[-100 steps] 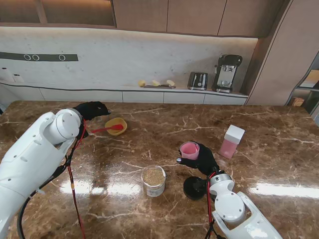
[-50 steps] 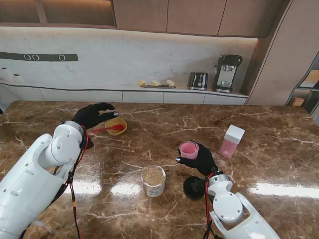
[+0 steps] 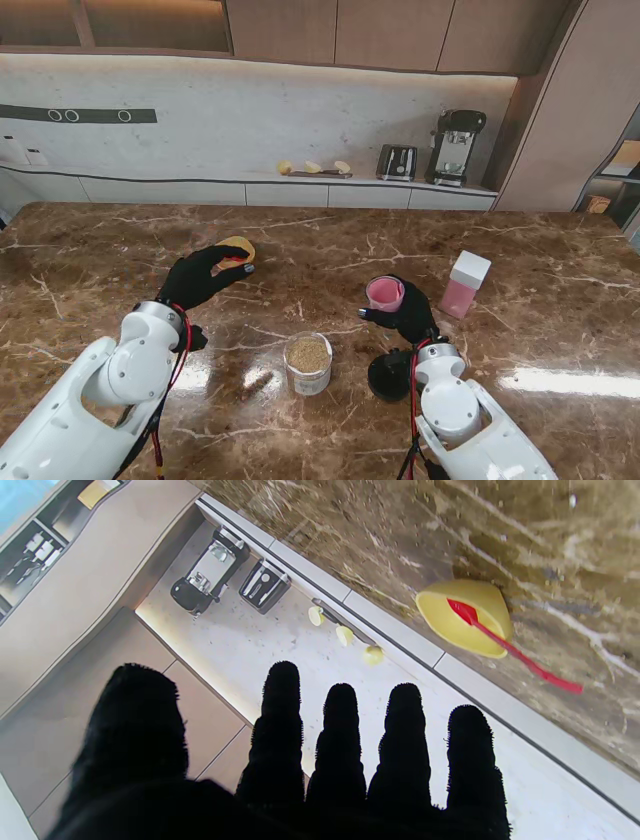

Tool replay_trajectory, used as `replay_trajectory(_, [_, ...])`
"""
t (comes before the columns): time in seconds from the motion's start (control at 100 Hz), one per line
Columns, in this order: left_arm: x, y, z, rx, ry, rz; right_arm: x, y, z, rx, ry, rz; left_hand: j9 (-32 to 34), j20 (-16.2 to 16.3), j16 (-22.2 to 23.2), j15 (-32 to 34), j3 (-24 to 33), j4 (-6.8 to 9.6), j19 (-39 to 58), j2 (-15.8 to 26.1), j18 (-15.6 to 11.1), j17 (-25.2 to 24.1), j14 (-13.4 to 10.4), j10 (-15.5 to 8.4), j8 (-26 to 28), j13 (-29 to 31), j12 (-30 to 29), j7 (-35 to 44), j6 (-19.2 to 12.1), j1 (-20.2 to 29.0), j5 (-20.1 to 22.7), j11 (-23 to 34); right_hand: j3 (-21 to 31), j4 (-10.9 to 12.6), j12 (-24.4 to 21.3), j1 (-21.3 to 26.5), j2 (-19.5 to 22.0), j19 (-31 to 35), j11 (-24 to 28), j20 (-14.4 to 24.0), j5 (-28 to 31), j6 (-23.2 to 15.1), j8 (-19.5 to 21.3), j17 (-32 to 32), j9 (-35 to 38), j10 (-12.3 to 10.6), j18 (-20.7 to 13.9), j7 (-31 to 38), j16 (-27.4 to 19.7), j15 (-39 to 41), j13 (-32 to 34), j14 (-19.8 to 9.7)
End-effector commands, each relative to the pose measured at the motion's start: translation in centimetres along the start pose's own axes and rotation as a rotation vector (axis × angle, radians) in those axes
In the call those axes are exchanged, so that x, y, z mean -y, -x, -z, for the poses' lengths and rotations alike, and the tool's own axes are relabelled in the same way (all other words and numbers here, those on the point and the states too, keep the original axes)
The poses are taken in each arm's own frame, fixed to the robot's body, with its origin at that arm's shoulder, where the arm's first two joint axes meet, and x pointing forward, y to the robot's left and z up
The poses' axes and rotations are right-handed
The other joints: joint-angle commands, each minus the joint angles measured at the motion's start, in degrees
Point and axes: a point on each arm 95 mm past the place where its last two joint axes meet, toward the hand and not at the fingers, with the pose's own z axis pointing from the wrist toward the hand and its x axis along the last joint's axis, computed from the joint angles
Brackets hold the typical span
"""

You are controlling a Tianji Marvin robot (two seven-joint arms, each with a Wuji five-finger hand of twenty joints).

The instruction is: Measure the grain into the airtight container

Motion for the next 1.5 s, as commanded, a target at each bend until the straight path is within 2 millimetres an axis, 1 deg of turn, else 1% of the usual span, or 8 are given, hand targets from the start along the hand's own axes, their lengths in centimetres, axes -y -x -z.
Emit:
replay_trajectory(0.0, [-2.2, 0.4, 0.9, 0.012, 0.051, 0.031, 0.8, 0.6, -0.1, 0.023, 0.001, 0.005, 0.0, -0.6, -0.9, -1.2, -1.9, 1.88, -1.0, 2.0, 0.1, -0.4, -2.2, 0.1, -0.7, -1.1, -0.6, -1.2, 0.3, 1.1, 0.9, -1.5, 6.9, 0.1, -0.8, 3.1, 2.2, -0.2, 1.7, -0.3, 1.7, -6.6, 6.1, -0.7, -1.8, -3.6, -1.8, 1.9, -0.2, 0.7, -1.3, -2.6])
replay_trajectory(0.06, [-2.7, 0.5, 1.3, 0.012, 0.049, 0.045, 1.0, 1.0, -0.3, 0.028, 0.021, 0.02, 0.2, -0.6, -0.9, -1.2, -2.0, 1.89, -1.0, 1.9, 0.0, -0.4, -2.1, 0.2, -0.7, -1.0, -0.5, -1.3, 0.4, 1.2, 1.1, -1.4, 7.8, 1.8, -0.4, 1.4, 1.6, -0.1, 2.8, -0.1, -0.1, -5.6, 9.1, -1.0, -4.1, -3.5, -2.0, 2.3, 0.1, 1.6, -2.1, -2.7])
replay_trajectory(0.12, [-3.1, 0.7, 1.7, 0.01, 0.047, 0.051, 1.2, 1.4, -0.5, 0.039, 0.038, 0.031, 0.2, -0.6, -0.9, -1.2, -2.0, 1.89, -0.9, 2.0, 0.2, -0.3, -2.1, 0.2, -0.7, -1.0, -0.6, -1.4, 0.4, 1.2, 1.1, -1.5, 8.8, 5.6, -0.5, -0.6, 1.5, -0.4, 3.7, -0.1, -2.1, -4.5, 11.6, -1.9, -6.6, -3.3, -2.3, 2.9, 0.0, 2.0, -3.4, -2.8])
replay_trajectory(0.15, [-3.2, 0.7, 1.9, 0.009, 0.046, 0.055, 1.3, 1.7, -0.6, 0.047, 0.045, 0.035, 0.3, -0.5, -0.9, -1.1, -2.0, 1.9, -0.8, 2.0, 0.2, -0.3, -2.0, 0.2, -0.6, -0.9, -0.5, -1.4, 0.3, 1.3, 1.2, -1.5, 8.8, 6.1, -0.5, -1.2, 1.4, -0.7, 4.3, -0.2, -3.2, -4.2, 12.6, -2.4, -7.8, -3.2, -2.5, 3.5, -0.1, 2.2, -4.2, -2.8])
replay_trajectory(0.43, [-3.3, 0.9, 3.0, -0.004, 0.043, 0.069, 2.2, 3.6, -1.4, 0.127, 0.082, 0.017, 0.1, -0.4, -1.0, -1.2, -2.1, 1.9, -0.5, 2.2, 0.5, 0.1, -2.2, 0.2, -0.6, -1.0, -0.6, -2.0, 0.4, 1.3, 1.0, -1.7, 8.3, 5.5, -1.1, -5.5, 2.3, -3.9, 8.6, -0.8, -15.3, 0.1, 14.7, -7.4, -20.3, -1.6, -4.5, 6.7, -0.9, 3.2, -12.0, -2.9])
replay_trajectory(0.72, [-3.5, 1.2, 3.3, 0.003, 0.037, 0.078, 2.0, 4.1, -1.5, 0.171, 0.091, 0.03, 0.0, -0.1, -1.1, -1.3, -2.1, 1.91, 0.1, 2.2, 1.4, 0.4, -2.2, 0.1, -0.6, -0.9, -0.7, -2.4, 0.4, 1.5, 0.7, -1.9, 6.7, 5.5, -2.2, -7.7, 4.8, -10.0, 9.7, -0.7, -27.6, 3.9, 13.4, -15.6, -33.3, -0.8, -5.8, 4.8, -2.0, 2.0, -23.4, -3.1])
replay_trajectory(1.27, [-3.4, 1.4, 3.6, 0.012, 0.023, 0.086, 1.4, 4.6, -0.6, 0.217, 0.056, 0.039, 0.2, 0.5, -1.1, -1.2, -2.2, 1.91, 0.8, 2.1, 3.1, 0.7, -2.2, -0.1, -0.4, -0.3, -0.7, -2.4, 0.2, 1.6, 0.8, -2.0, 4.9, 5.5, -3.4, -11.7, 7.8, -13.8, 8.0, 2.6, -29.7, 5.4, 10.7, -16.6, -35.6, -0.9, -4.5, -2.8, -2.3, 0.7, -25.3, -2.7])
replay_trajectory(1.49, [-3.4, 1.5, 3.7, 0.008, 0.021, 0.08, 1.2, 4.8, -0.1, 0.229, 0.049, 0.044, 0.4, 0.6, -1.1, -1.3, -2.2, 1.92, 0.5, 2.1, 3.3, 0.4, -2.2, -0.1, -0.3, -0.3, -0.7, -2.4, 0.3, 1.6, 0.9, -2.0, 4.1, 5.6, -3.3, -12.3, 8.9, -14.1, 7.9, 3.3, -29.3, 5.5, 10.7, -16.2, -35.1, -0.8, -4.3, -3.5, -2.2, 0.7, -25.0, -2.6])
